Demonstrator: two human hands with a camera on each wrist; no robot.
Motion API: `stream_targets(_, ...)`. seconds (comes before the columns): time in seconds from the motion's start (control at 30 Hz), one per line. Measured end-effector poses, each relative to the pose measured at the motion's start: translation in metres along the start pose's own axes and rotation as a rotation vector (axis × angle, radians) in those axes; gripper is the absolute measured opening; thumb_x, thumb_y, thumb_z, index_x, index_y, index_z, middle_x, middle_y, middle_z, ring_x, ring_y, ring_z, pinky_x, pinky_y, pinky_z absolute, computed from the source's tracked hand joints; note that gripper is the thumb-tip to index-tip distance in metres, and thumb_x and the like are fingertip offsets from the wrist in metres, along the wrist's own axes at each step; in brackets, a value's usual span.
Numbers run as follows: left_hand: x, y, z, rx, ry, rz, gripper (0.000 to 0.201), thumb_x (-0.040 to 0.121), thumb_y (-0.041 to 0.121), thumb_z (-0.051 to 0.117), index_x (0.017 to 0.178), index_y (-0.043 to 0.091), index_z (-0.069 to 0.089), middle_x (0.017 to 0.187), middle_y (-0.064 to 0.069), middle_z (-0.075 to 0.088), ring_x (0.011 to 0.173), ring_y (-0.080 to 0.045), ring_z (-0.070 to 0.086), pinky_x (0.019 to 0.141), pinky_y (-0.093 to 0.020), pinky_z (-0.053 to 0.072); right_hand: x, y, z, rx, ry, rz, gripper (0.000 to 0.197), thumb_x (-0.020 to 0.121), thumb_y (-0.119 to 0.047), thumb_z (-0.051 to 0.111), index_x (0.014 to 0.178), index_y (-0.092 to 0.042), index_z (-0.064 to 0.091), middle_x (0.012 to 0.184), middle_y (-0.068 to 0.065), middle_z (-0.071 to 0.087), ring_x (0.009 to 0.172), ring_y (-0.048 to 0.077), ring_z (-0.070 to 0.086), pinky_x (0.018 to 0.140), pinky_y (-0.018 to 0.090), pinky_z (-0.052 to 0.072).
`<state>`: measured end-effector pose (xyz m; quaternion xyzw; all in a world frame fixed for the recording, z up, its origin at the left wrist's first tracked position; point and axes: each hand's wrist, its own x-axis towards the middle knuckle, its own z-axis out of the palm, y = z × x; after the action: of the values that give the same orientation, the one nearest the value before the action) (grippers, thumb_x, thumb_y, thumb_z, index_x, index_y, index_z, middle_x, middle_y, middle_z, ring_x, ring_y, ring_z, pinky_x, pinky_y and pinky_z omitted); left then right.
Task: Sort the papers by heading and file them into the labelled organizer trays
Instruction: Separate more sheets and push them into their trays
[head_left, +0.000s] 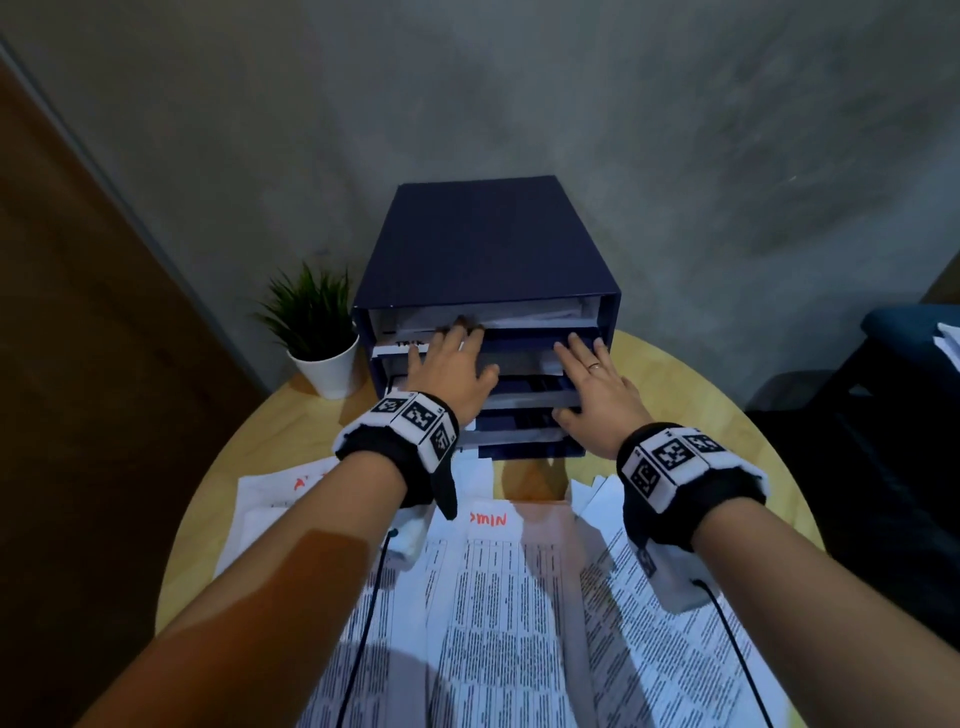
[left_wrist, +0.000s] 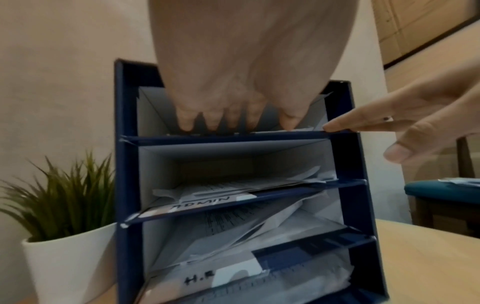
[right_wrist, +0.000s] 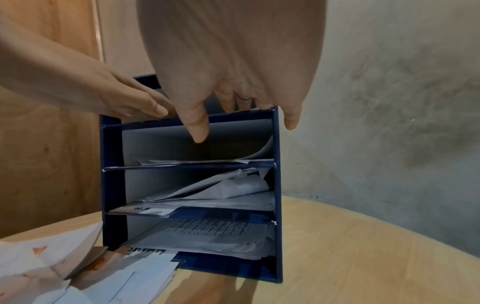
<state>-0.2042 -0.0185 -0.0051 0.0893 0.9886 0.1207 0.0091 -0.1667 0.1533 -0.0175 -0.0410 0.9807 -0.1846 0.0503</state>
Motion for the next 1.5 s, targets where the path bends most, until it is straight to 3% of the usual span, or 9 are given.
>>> stream_targets(0.23, -0.054, -0.021, 0.010, -0.212, 0.180, 0.053, 0.048, 0.094, 0.017, 0.046, 0.141, 0.014, 0.040, 0.151, -0.006, 0.032, 0.141, -0.023, 0.029, 0.117, -0.036, 0.024, -0.028, -0.001, 0.007, 0.125, -0.066, 0.001, 0.065, 0.096, -0.022, 0.047, 0.151, -0.018, 0.014, 0.161, 0.002, 0.008, 0.149, 0.020, 0.005, 0.119, 0.038, 0.021)
stream_targets(0.4, -0.104, -0.041, 0.042, -0.510, 0.055, -0.231, 0.033, 0.095, 0.011, 0.045, 0.126, 0.010, 0.058, 0.137, -0.008, 0.049, 0.128, -0.024, 0.047, 0.108, -0.027, 0.034, -0.055, -0.015, 0.023, 0.233, -0.239, 0.047, 0.049, 0.097, -0.021, 0.047, 0.145, -0.016, 0.035, 0.149, 0.007, 0.040, 0.133, 0.024, 0.045, 0.103, 0.027, 0.037)
stream_targets(0.57, -0.138, -0.055, 0.068, -0.585, -0.075, -0.453, 0.033, 0.097, 0.012, 0.043, 0.127, 0.008, 0.057, 0.142, -0.010, 0.049, 0.130, -0.025, 0.046, 0.108, -0.028, 0.035, -0.072, -0.044, 0.050, 0.361, -0.349, 0.055, 0.044, 0.097, -0.021, 0.048, 0.140, -0.012, 0.044, 0.147, 0.004, 0.044, 0.132, 0.022, 0.045, 0.105, 0.025, 0.036)
stream_targets(0.7, -0.150, -0.070, 0.077, -0.573, -0.120, -0.603, 0.031, 0.098, 0.013, 0.042, 0.122, 0.005, 0.060, 0.132, -0.017, 0.056, 0.120, -0.032, 0.054, 0.101, -0.035, 0.045, -0.078, -0.066, 0.083, 0.546, -0.399, 0.093, 0.037, 0.098, -0.014, 0.046, 0.133, -0.007, 0.051, 0.135, 0.009, 0.056, 0.124, 0.021, 0.052, 0.078, 0.009, 0.039)
stream_targets(0.83, -0.153, -0.101, 0.079, -0.408, -0.166, -0.691, 0.041, 0.099, 0.013, 0.036, 0.070, 0.000, 0.061, 0.074, -0.019, 0.059, 0.067, -0.030, 0.056, 0.066, -0.031, 0.046, -0.074, -0.083, 0.121, 0.816, -0.428, 0.217, 0.035, 0.095, -0.007, 0.053, 0.128, 0.003, 0.052, 0.107, 0.012, 0.066, 0.079, 0.019, 0.065, 0.045, 0.003, 0.043)
stream_targets(0.97, -0.159, -0.144, 0.092, -0.286, -0.284, -0.876, 0.043, 0.092, 0.023, 0.042, 0.133, 0.013, 0.049, 0.140, -0.017, 0.043, 0.120, -0.037, 0.051, 0.100, -0.040, 0.046, -0.068, -0.092, 0.151, 0.932, -0.475, 0.366, 0.015, 0.096, -0.007, 0.050, 0.109, -0.004, 0.057, 0.053, 0.008, 0.060, 0.045, 0.016, 0.056, 0.049, 0.024, 0.050)
stream_targets(1.23, -0.173, -0.176, 0.113, -0.345, -0.427, -0.879, 0.072, 0.089, 0.009, 0.044, 0.150, 0.033, 0.014, 0.159, -0.006, -0.004, 0.136, -0.040, 0.034, 0.107, -0.050, 0.041, -0.054, -0.109, 0.167, 0.844, -0.510, 0.468, 0.028, 0.086, -0.012, 0.056, 0.063, -0.009, 0.041, 0.062, 0.009, 0.039, 0.070, 0.024, 0.044, 0.064, 0.033, 0.035)
stream_targets(1.4, -0.176, -0.179, 0.110, -0.422, -0.416, -0.860, 0.075, 0.084, 0.007, 0.045, 0.149, 0.035, 0.019, 0.160, -0.002, -0.003, 0.136, -0.038, 0.036, 0.108, -0.050, 0.040, -0.069, -0.122, 0.166, 0.690, -0.486, 0.393, 0.007, 0.088, -0.008, 0.051, 0.093, -0.011, 0.046, 0.090, 0.006, 0.048, 0.078, 0.020, 0.045, 0.068, 0.025, 0.036)
stream_targets(1.5, -0.180, -0.180, 0.110, -0.443, -0.373, -0.847, 0.073, 0.084, 0.008, 0.045, 0.149, 0.032, 0.022, 0.160, -0.002, 0.001, 0.137, -0.036, 0.034, 0.106, -0.048, 0.042, -0.080, -0.141, 0.168, 0.578, -0.386, 0.258, 0.044, 0.091, -0.003, 0.046, 0.134, -0.004, 0.039, 0.132, 0.015, 0.045, 0.107, 0.028, 0.053, 0.074, 0.022, 0.045)
